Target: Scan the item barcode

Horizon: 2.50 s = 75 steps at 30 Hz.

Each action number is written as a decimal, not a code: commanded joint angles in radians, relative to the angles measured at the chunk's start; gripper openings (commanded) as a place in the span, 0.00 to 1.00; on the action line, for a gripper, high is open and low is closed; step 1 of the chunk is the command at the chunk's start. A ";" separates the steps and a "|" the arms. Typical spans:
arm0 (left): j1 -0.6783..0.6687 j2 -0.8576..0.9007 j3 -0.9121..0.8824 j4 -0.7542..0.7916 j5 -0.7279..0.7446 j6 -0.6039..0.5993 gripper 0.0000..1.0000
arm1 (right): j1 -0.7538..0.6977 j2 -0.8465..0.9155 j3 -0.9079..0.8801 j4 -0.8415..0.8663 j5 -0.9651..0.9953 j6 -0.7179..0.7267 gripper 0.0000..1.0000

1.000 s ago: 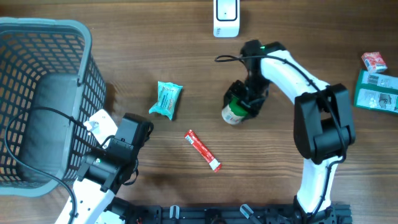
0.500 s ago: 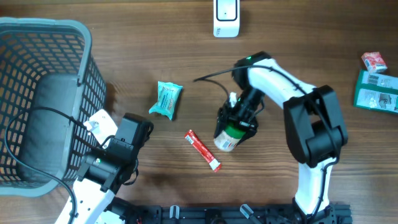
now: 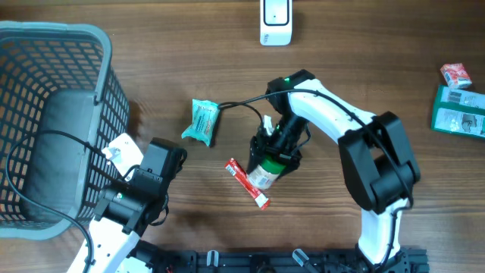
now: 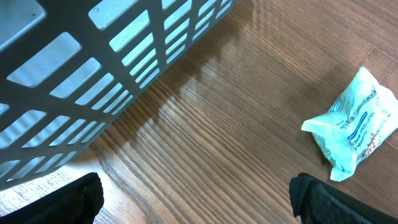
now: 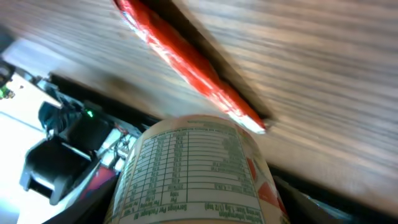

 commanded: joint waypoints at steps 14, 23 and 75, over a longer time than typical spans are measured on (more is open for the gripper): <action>0.004 -0.006 -0.003 0.000 -0.003 0.008 1.00 | -0.008 -0.041 0.003 0.245 0.153 0.046 0.51; 0.004 -0.006 -0.003 0.000 -0.003 0.008 1.00 | -0.008 -0.272 0.026 0.111 0.225 -0.027 0.44; 0.004 -0.006 -0.003 0.000 -0.003 0.008 1.00 | -0.145 -0.039 -0.151 1.856 0.932 -0.079 0.42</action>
